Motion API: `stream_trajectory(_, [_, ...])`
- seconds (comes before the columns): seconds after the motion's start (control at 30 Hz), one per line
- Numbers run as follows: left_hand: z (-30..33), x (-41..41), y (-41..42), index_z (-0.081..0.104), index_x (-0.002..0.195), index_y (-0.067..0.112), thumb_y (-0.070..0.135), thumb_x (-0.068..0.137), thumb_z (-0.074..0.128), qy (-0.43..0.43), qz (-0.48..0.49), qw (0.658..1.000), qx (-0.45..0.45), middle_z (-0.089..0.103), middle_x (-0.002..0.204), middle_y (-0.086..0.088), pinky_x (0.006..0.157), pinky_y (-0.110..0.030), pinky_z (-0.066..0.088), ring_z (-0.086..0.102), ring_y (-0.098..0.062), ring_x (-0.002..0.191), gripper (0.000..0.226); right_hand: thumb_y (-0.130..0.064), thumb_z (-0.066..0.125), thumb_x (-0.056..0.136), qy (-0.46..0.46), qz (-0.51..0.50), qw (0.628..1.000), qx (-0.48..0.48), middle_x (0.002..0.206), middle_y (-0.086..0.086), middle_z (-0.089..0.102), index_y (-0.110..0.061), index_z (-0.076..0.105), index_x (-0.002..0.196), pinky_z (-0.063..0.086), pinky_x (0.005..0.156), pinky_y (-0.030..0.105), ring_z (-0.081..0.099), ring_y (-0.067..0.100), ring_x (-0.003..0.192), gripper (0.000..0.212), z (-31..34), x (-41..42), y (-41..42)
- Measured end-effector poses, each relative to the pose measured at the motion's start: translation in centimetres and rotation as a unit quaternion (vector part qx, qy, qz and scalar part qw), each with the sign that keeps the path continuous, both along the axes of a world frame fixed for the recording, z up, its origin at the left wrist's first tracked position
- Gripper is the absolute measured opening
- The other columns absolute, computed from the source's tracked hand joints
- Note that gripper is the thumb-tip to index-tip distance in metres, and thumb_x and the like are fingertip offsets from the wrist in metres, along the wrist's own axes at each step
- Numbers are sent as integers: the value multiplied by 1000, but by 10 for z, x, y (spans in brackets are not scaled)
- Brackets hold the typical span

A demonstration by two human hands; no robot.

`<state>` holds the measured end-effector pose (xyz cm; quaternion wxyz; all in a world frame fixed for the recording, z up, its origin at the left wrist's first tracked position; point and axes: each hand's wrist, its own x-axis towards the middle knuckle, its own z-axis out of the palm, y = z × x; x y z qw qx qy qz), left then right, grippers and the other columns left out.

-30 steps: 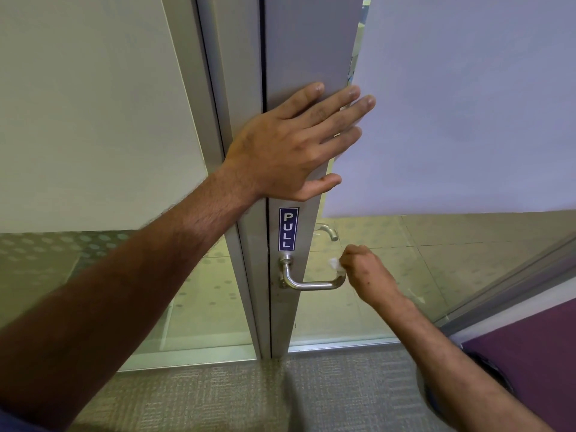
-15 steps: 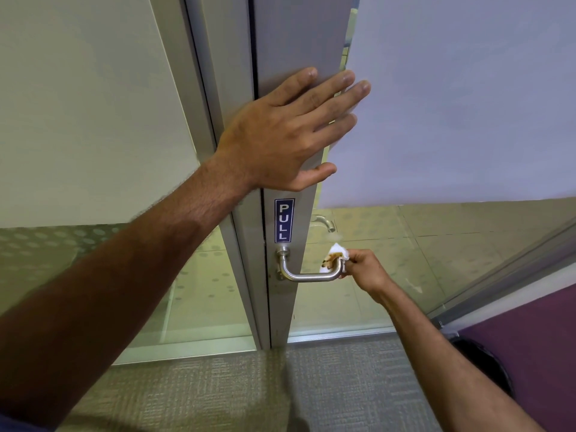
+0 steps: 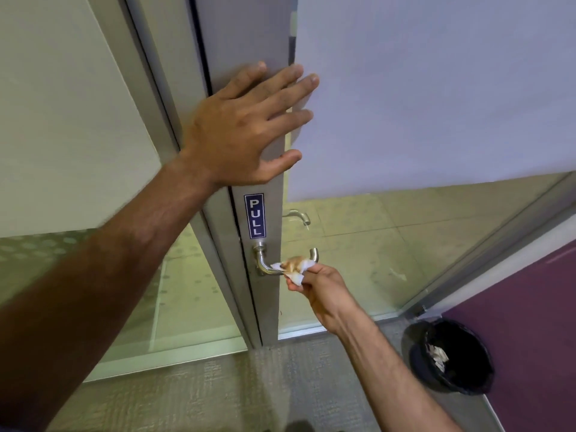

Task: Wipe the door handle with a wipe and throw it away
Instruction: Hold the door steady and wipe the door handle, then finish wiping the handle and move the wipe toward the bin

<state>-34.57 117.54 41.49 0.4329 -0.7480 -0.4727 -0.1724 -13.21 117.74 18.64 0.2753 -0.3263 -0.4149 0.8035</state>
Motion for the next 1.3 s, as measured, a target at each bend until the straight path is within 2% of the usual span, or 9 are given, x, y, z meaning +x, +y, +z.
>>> stream_trajectory(0.1, [-21,37,3,66,138,10,45,96,63,-94,-55,993,-45,51,154,-11,120,-50,28,44,-32,147,55,16,46,79,-10,-23,999,34,98,16,77,18,62,87,48,64,28,63,17,68,17,17,29,9])
stream_trajectory(0.33, [-92,174,46,66,139,10,47,94,63,-160,-146,948,-231,58,149,-10,118,-50,32,48,-30,144,58,21,45,82,-41,-172,981,79,79,13,75,-3,73,97,51,46,26,58,18,47,40,32,154,56])
stream_trajectory(0.47, [-139,254,83,64,141,11,49,94,61,-195,-177,914,-308,57,150,-8,120,-47,31,46,-27,146,60,22,46,83,-88,-203,971,94,72,8,76,1,73,95,55,49,24,63,18,49,37,24,240,92])
stream_trajectory(0.63, [-208,360,141,48,154,9,56,95,60,-227,-156,867,-416,46,159,-7,122,-47,31,37,-23,151,77,16,52,87,-170,-216,958,81,87,17,75,6,75,100,60,64,23,69,23,68,28,-14,359,148])
stream_trajectory(0.8, [-290,443,200,40,158,9,57,96,58,-272,-145,822,-479,46,158,-10,115,-50,41,45,-31,145,81,12,61,87,-239,-201,948,65,70,-4,77,-12,78,83,62,62,28,72,13,67,29,-77,461,209])
stream_trajectory(0.9, [-340,482,238,32,162,10,52,100,63,-233,-125,815,-515,33,166,-8,127,-44,20,29,-24,155,82,12,62,87,-289,-193,936,64,60,-7,70,-13,74,75,51,50,23,63,9,54,31,-131,506,240])
stream_trajectory(1.0, [-392,519,274,29,163,9,49,100,64,-195,-130,794,-562,30,167,-9,128,-38,9,23,-23,157,83,5,65,84,-365,-177,912,52,54,-14,64,-28,71,60,51,55,34,59,15,56,41,-193,542,260])
stream_trajectory(1.17, [-504,568,323,29,163,14,62,92,46,-198,-125,751,-617,34,166,-8,128,-40,13,23,-23,156,88,-16,72,77,-456,-176,872,15,71,-8,73,-31,64,72,62,60,43,72,22,67,18,-308,580,285])
stream_trajectory(1.3, [-614,602,339,36,160,8,63,93,46,-204,-149,735,-629,39,163,-13,126,-40,17,31,-26,154,88,-7,68,81,-538,-182,823,20,83,2,70,-17,67,83,59,80,40,71,31,86,10,-402,602,281])
